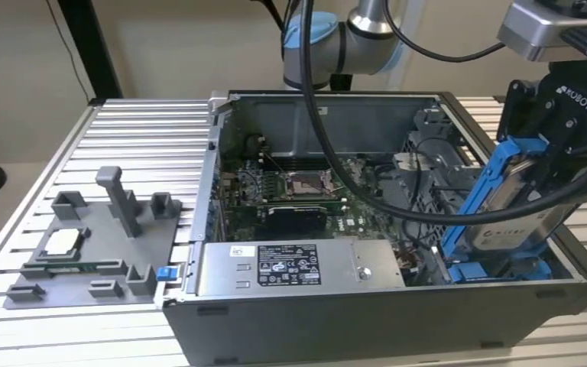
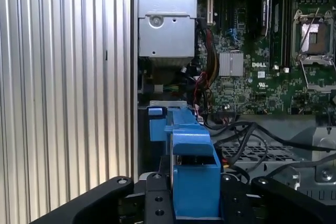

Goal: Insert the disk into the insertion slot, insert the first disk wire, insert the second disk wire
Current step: 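Insert the disk into the insertion slot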

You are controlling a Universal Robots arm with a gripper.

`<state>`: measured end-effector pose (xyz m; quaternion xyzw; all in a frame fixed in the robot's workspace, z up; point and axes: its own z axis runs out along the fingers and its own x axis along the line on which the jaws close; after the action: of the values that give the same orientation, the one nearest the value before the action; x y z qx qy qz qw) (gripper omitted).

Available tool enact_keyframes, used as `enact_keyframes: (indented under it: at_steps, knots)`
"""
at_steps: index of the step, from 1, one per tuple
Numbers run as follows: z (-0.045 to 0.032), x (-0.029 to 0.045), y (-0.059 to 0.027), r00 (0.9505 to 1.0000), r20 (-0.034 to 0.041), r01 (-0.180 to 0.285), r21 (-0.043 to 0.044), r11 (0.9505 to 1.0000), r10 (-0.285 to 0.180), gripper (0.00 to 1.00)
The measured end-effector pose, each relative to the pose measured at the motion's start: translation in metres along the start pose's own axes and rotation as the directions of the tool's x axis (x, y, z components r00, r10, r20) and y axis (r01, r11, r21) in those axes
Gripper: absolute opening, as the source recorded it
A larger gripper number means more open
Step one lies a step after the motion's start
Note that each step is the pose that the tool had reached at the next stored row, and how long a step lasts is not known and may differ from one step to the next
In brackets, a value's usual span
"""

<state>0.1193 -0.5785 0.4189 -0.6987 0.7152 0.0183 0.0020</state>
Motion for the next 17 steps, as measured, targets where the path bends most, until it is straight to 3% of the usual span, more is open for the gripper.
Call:
enact_keyframes:
  at_steps: [17]
  knots:
    - [0.0265,-0.0009,-0.002,1.0,0.0021,0.0,-0.0001,1.0,0.0,0.0]
